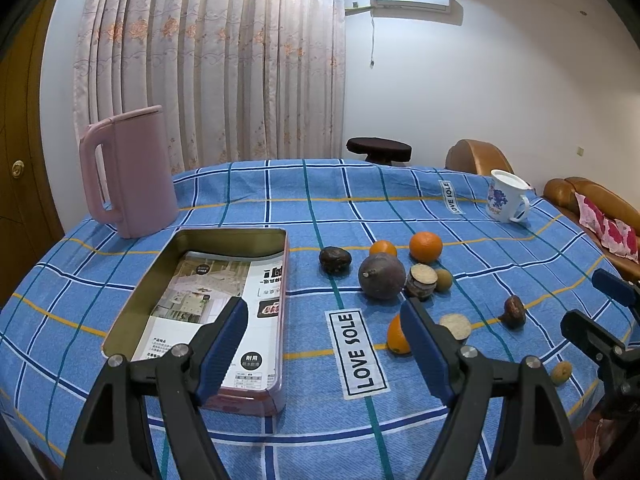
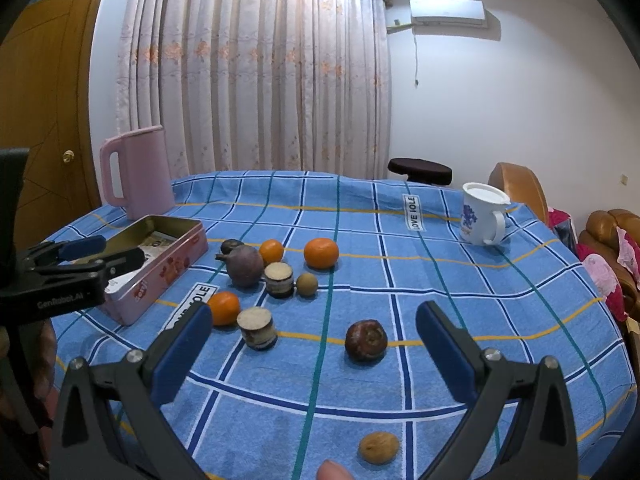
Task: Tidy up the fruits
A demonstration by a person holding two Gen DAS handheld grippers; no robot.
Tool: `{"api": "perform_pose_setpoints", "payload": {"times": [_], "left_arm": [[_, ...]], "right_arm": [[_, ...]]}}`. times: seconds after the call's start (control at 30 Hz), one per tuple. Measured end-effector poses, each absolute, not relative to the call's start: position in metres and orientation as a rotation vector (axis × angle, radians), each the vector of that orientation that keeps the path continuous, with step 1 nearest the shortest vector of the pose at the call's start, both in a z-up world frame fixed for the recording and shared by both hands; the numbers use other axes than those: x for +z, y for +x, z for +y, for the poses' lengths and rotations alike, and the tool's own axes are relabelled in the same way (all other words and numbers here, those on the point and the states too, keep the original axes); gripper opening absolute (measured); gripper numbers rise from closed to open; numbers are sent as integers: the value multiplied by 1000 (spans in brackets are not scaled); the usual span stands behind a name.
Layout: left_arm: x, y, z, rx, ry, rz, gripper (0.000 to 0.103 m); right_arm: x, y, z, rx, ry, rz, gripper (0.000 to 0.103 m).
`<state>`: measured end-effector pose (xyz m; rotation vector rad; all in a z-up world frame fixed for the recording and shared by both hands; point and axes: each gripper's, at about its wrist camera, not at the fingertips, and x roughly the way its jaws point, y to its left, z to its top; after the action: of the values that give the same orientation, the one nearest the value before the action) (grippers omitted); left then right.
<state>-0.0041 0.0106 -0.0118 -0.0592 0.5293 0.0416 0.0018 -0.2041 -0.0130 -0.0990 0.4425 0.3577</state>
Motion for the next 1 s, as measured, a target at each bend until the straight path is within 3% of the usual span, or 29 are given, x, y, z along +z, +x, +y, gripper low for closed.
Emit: {"api": "perform_pose_setpoints", "payload": {"times": [1.0], "left_arm": [[-22, -2, 1, -5, -52, 550, 80]], "right_arm": [[-25, -7, -212, 331, -125, 456, 103]]}}
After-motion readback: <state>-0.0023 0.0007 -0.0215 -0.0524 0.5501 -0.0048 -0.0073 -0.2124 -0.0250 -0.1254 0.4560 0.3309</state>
